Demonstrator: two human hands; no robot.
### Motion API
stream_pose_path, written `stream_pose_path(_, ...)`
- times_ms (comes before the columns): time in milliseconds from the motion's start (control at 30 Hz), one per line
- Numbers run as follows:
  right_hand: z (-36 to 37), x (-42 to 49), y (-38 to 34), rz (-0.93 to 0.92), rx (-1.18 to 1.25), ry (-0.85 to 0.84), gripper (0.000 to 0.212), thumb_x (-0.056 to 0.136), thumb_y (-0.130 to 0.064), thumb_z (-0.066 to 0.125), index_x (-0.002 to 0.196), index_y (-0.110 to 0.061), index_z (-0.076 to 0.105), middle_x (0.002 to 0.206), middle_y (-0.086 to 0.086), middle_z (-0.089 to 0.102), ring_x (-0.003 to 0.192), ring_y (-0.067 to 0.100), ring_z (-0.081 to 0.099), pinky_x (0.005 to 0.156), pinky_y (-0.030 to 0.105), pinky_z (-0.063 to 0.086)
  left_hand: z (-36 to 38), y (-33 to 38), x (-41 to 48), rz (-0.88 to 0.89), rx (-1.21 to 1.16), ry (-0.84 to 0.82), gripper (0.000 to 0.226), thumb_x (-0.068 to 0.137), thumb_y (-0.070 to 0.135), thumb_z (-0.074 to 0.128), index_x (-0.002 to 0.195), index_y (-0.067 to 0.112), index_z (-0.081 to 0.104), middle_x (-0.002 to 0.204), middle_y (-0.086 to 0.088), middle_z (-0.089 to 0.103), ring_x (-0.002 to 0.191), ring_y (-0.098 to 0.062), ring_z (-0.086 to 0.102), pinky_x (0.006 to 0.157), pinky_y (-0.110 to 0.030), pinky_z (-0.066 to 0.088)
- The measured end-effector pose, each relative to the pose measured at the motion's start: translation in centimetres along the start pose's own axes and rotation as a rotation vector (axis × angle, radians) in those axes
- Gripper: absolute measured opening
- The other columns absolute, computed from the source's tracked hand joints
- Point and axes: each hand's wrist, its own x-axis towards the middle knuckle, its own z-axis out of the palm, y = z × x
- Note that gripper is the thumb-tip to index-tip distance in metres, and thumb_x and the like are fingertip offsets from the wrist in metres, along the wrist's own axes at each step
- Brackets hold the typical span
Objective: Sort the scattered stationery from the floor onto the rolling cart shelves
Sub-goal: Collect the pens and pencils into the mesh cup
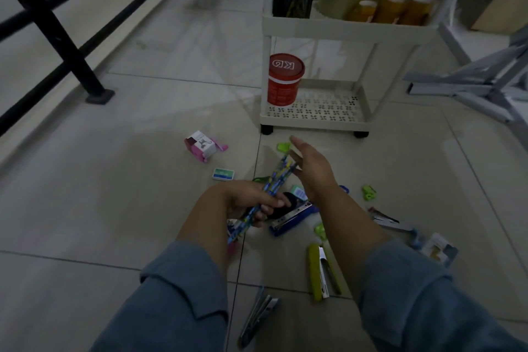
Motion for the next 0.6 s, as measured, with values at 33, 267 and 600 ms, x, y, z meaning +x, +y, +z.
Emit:
stream_pose_path(33, 0.0, 0.1, -0.2, -0.003, -0.064, -0.029, 0.034, 0.097, -0.027, 0.043, 0.123, -0.016, 0.06, 0.124, 0.0, 0.055, 0.111, 0.015, 0.05, 0.089, 0.031, 0.044, 0.1, 0.1, 0.1, -0.004, 0.004, -0.001, 0.009, 0.098, 0.015, 0.045, 0.1, 0.014, 0.054, 0.058, 0.002, 0.033, 0.037, -0.004, 0.034, 0.044, -0.015, 0.037)
stream_pose_path(267, -0.4, 0.0, -0.8, 0.012, -0.128, -0.219, 0.036, 0.101, -0.022, 0.033, 0.119, -0.005, 0.061, 0.127, 0.01, 0.059, 0.118, 0.018, 0.052, 0.092, 0.028, 0.042, -0.3, 0.5, 0.8, 0.067, 0.056, 0.088, 0.012, 0.097, 0.021, 0.048, 0.105, 0.013, 0.05, 0.051, 0.007, 0.035, 0.035, -0.003, 0.026, 0.039, -0.013, 0.025)
stream_pose_path(600, 0.6, -1.5, 1.3, 0.257, 0.495, 0.004, 0.057, 0.099, -0.048, 0.023, 0.141, -0.012, 0.039, 0.144, 0.01, 0.042, 0.138, 0.025, 0.032, 0.112, 0.046, 0.023, -1.5, 4.0, 3.5, 0.699, -0.888, 0.883, 0.03, 0.1, 0.027, 0.042, 0.073, 0.014, 0.046, 0.046, 0.007, 0.037, 0.034, -0.003, 0.036, 0.041, -0.019, 0.037)
